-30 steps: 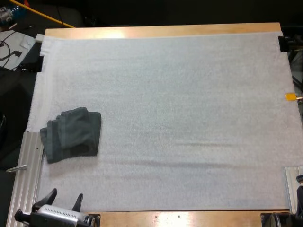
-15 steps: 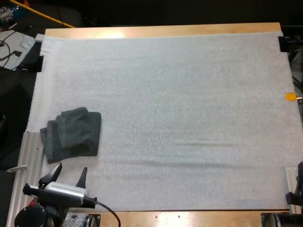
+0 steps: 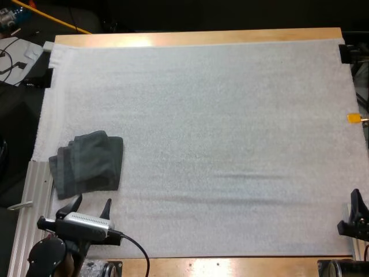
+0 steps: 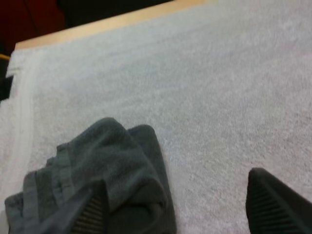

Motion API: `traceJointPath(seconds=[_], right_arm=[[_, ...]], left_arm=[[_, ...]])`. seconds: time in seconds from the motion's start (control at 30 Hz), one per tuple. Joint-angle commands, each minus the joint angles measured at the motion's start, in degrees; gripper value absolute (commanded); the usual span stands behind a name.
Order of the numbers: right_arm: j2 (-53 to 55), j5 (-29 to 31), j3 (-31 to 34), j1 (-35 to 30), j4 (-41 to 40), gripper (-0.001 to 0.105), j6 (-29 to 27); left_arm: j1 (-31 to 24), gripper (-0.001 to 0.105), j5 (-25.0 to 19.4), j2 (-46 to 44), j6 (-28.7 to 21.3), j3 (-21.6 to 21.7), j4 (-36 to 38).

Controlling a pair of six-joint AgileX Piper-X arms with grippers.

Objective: Pick towel from pile, fold and stack

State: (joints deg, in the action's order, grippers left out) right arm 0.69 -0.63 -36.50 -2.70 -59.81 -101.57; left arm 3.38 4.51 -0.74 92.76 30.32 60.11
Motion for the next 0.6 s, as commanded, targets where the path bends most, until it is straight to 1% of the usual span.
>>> traceJointPath(seconds=[0.0, 0.17, 0.57], right_arm=[[2.27, -0.14, 2.34, -0.17, 0.78, 0.063, -0.31], [2.27, -0.22, 4.31, -0.16, 1.01, 0.063, -0.13], [2.19, -0.06, 6.43, -0.11, 1.16, 0.063, 0.11]], left_arm=[[0.12, 0.058, -0.1, -8.15, 0.06, -0.16, -1.6], [0.17, 0.058, -0.06, -8.02, 0.04, -0.24, -1.91], [0.13, 0.058, 0.0, -7.83, 0.02, -0.28, -2.01]])
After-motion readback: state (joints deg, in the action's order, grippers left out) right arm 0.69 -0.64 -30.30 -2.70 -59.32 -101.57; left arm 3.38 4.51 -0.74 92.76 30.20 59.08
